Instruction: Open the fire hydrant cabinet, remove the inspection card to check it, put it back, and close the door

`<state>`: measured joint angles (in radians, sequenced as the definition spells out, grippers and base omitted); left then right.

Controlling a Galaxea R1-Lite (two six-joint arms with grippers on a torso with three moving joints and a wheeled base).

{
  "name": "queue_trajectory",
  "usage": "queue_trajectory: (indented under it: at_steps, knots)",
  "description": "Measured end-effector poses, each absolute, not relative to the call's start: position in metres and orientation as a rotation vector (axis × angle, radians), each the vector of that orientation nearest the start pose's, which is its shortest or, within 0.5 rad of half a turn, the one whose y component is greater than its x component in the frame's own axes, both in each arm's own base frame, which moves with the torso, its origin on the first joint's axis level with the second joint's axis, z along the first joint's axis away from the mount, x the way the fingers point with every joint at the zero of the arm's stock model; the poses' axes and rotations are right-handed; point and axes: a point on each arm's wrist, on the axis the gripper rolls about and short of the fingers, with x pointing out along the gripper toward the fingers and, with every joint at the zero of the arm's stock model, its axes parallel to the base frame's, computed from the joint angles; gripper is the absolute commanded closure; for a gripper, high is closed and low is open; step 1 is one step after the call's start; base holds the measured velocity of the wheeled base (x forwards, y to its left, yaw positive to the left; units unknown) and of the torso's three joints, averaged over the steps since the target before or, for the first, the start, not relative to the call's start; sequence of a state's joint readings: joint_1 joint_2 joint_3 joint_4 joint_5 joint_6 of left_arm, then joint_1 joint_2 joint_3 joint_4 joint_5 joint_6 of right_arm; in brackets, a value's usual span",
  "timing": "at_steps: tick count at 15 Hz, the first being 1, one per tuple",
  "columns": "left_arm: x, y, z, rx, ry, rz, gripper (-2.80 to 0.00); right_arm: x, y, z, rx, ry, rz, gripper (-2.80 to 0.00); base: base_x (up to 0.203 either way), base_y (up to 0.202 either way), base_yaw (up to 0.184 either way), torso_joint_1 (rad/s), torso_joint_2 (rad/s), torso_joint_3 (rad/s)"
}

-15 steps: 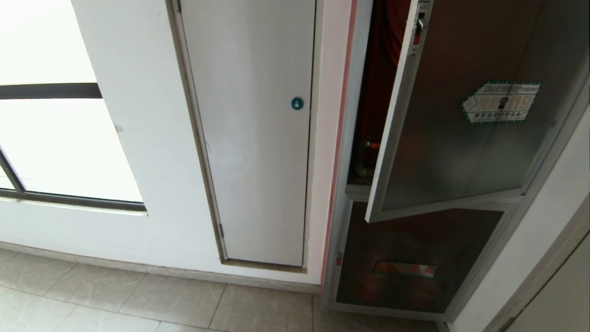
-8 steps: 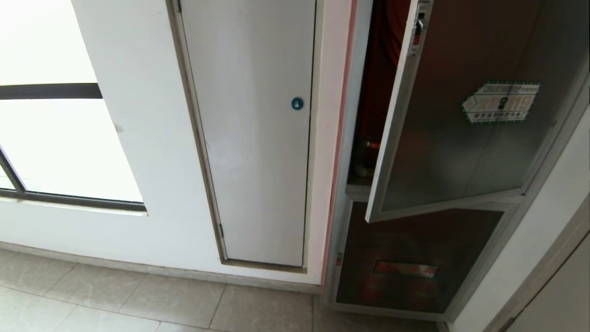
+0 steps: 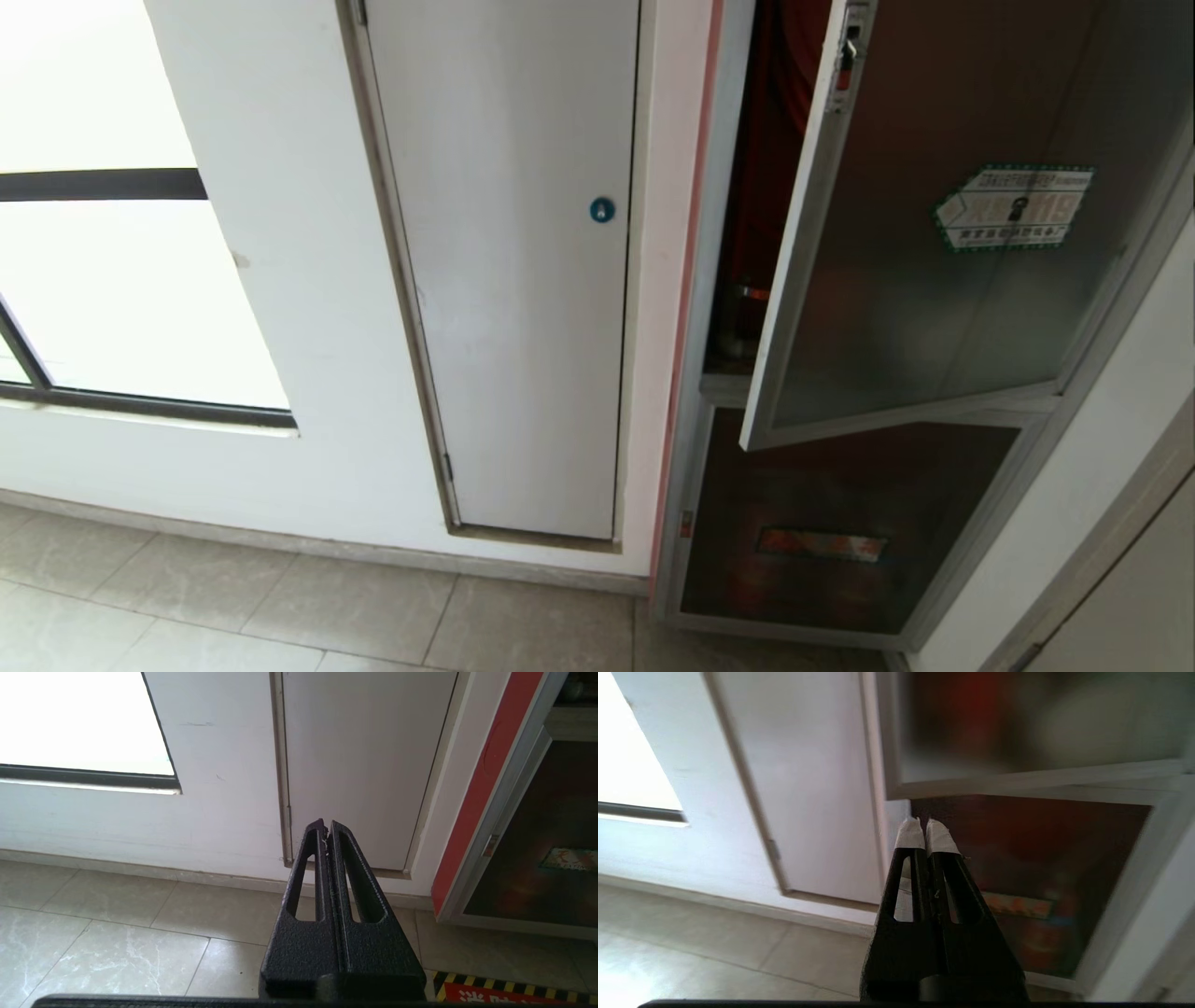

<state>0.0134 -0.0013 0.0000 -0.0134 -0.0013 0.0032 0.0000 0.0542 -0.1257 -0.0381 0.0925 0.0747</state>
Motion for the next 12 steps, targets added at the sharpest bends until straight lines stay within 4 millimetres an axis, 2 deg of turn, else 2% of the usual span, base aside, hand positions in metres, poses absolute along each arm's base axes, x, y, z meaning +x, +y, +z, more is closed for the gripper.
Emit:
queue_trajectory:
  at_steps: [2,6,12]
  knots:
    - [-0.023,0.000,0.077,0.003,-0.015,0.012,0.00,-0.026,0.000,0.099,0.022,-0.104,0.007,0.00,0.000,0.000,0.000,0.000,0.00,0.000]
    - [-0.023,0.000,0.077,0.003,-0.014,0.012,0.00,-0.023,0.000,0.081,-0.024,-0.043,-0.009,0.00,0.000,0.000,0.000,0.000,0.00,0.000]
    - [-0.023,0.000,0.077,0.003,-0.014,0.012,0.00,-0.023,0.000,0.075,-0.025,0.004,-0.003,0.00,0.000,0.000,0.000,0.000,0.00,0.000]
